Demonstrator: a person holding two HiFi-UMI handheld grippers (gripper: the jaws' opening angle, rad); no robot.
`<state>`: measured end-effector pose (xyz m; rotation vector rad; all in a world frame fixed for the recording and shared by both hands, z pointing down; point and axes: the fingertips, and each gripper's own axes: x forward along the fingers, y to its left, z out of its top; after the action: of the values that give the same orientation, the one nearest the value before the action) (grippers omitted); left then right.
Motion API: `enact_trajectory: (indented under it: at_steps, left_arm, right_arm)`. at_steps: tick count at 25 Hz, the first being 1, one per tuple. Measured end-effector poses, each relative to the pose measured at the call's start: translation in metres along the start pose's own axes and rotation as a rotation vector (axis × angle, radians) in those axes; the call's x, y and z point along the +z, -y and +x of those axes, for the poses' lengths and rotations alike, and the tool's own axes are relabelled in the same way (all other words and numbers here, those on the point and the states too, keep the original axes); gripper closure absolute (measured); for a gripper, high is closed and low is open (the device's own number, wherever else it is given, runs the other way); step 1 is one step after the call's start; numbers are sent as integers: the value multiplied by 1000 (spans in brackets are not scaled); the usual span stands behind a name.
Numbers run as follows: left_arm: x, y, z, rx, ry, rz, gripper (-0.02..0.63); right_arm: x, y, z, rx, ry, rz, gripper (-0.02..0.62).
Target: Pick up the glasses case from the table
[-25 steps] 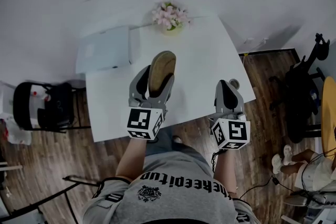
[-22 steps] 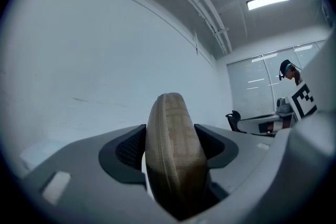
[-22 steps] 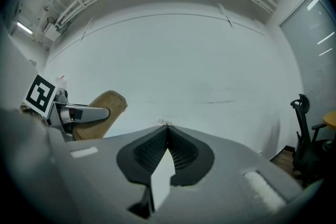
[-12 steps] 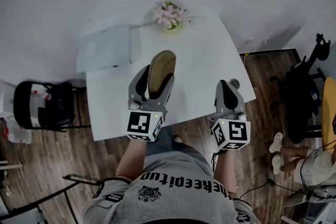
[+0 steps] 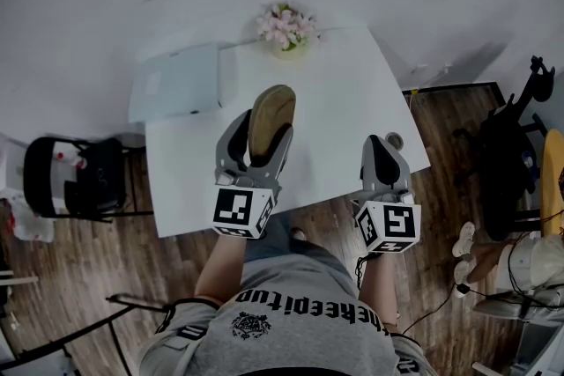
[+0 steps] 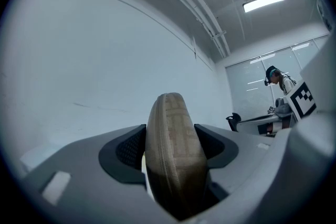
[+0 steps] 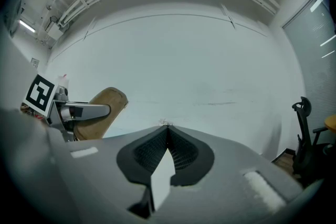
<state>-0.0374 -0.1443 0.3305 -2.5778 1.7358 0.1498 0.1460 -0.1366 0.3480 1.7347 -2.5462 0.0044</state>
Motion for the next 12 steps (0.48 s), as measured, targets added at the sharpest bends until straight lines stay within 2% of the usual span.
enact_trajectory:
  at_steps: [12]
  left_arm:
    - [1,2,-2,1,7,6,301]
  right_arm:
    - [0,0,-1,-1,5,-5,594]
